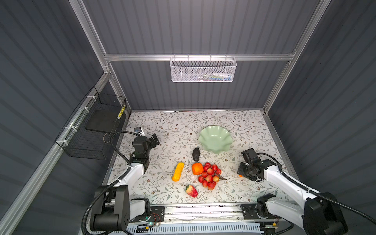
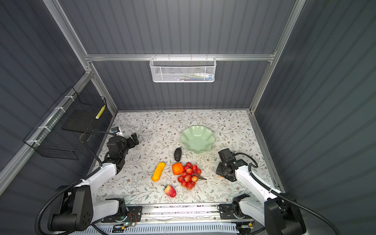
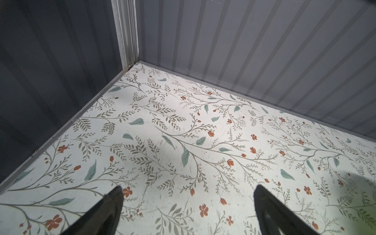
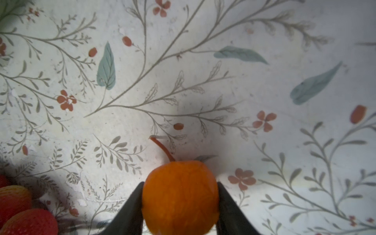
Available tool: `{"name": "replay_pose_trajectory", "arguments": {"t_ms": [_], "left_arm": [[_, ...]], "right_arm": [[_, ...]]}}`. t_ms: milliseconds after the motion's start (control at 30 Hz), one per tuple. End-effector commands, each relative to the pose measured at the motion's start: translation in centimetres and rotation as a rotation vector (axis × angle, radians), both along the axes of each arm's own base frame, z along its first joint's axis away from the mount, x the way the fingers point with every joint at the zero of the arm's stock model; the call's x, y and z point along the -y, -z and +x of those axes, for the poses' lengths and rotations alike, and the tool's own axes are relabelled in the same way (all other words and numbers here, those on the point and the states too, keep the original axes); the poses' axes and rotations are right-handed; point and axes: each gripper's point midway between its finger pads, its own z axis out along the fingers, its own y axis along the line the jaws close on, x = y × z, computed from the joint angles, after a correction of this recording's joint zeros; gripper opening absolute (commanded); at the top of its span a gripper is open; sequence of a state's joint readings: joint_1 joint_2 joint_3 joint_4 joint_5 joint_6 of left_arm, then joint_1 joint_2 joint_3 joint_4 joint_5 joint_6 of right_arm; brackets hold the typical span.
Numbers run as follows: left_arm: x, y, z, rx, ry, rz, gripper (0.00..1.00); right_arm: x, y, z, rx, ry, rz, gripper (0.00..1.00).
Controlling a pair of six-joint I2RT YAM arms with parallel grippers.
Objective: Place and organize the fake fruits in the fruit bowl
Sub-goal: 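Drop the orange into the green bowl while the left gripper reaches for the squash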
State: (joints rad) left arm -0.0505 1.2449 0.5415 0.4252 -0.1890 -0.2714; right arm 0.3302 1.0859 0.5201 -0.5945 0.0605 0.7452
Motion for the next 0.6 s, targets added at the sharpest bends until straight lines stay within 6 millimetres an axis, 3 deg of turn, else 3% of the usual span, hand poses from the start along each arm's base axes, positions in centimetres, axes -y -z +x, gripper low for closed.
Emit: {"name": "replay_pose_trajectory", "arguments": {"t_ms": [0, 133, 267, 433, 567], "left_arm": [[0.2, 0.3, -0.3, -0.011, 0.005, -0.016, 1.0], [0.3, 0.3, -0.2, -0.014, 0.005, -0.026, 1.0], [0.4, 0.3, -0.1, -0.027, 0.009, -0.041, 1.0], [0.7, 0.4, -0.4, -0.055, 0.018, -0.06, 1.0], [1.1, 0.6, -0.8, -0.1, 0.034, -0.079, 1.0]], "right_arm": [[0.1, -2.3, 1.3, 0.08, -0.023, -0.023, 0.42], [-0.6, -7.4, 4.4, 0.232, -0.065, -0.039, 0.37], [-2.8, -12.0, 8.5, 0.359, -0.14, -0.052, 0.36], [-7.2, -14.0, 13.5, 0.416, -0.281, -0.084, 0.36], [-9.9, -13.2, 16.9, 0.421, -0.347, -0.068, 0.37]]}}
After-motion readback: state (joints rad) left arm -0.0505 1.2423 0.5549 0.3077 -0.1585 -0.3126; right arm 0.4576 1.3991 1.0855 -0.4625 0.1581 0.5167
